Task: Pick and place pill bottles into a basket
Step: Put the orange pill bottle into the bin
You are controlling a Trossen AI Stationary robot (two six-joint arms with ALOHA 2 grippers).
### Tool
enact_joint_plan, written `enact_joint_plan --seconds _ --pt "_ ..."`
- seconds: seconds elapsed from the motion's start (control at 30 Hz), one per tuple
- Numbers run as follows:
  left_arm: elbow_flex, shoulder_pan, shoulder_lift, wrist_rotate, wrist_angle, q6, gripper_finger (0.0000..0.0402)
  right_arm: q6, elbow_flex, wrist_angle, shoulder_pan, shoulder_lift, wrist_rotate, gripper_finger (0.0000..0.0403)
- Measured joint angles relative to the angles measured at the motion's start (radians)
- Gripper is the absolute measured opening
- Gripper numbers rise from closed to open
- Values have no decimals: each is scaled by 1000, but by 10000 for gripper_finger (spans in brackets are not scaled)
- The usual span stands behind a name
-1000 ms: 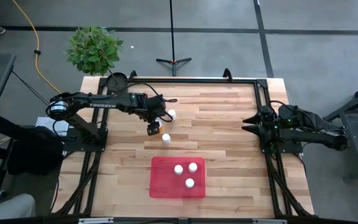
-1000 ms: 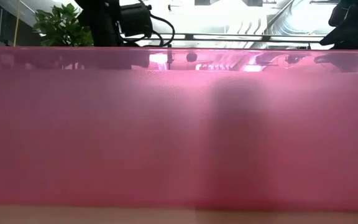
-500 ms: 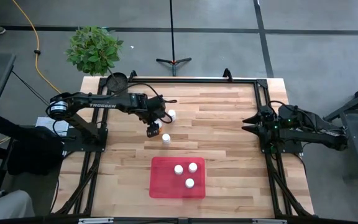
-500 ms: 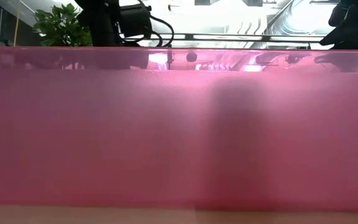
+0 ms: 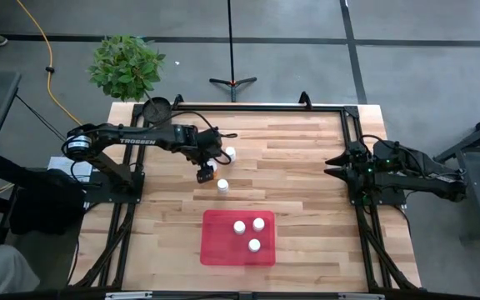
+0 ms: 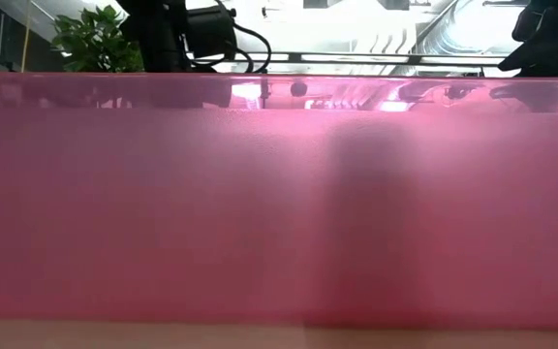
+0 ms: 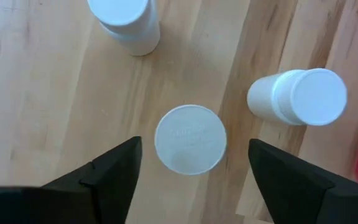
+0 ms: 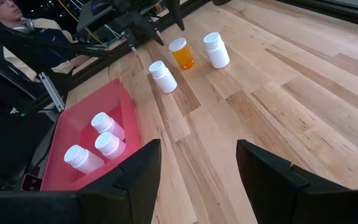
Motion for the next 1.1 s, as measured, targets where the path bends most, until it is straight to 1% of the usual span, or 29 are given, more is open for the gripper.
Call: enact_joint_plan --seconds 0.13,0.23,0.57,0.73,0.87,1.03,1.1 --pt "0 0 5 -34 3 5 360 0 0 0 0 0 0 199" --pt "-1 0 21 -38 2 6 370 0 0 0 0 0 0 199" --pt "-1 0 103 -33 24 37 359 0 0 -1 0 1 0 199" --pt "-1 0 128 -27 66 50 361 0 0 -1 0 2 0 199" --pt "-1 0 157 -20 58 50 362 0 0 -1 0 5 0 199" --pt "-1 0 167 -20 59 49 362 0 0 -1 0 5 0 199" --pt "-1 0 167 -20 68 48 354 0 0 -1 0 5 0 199"
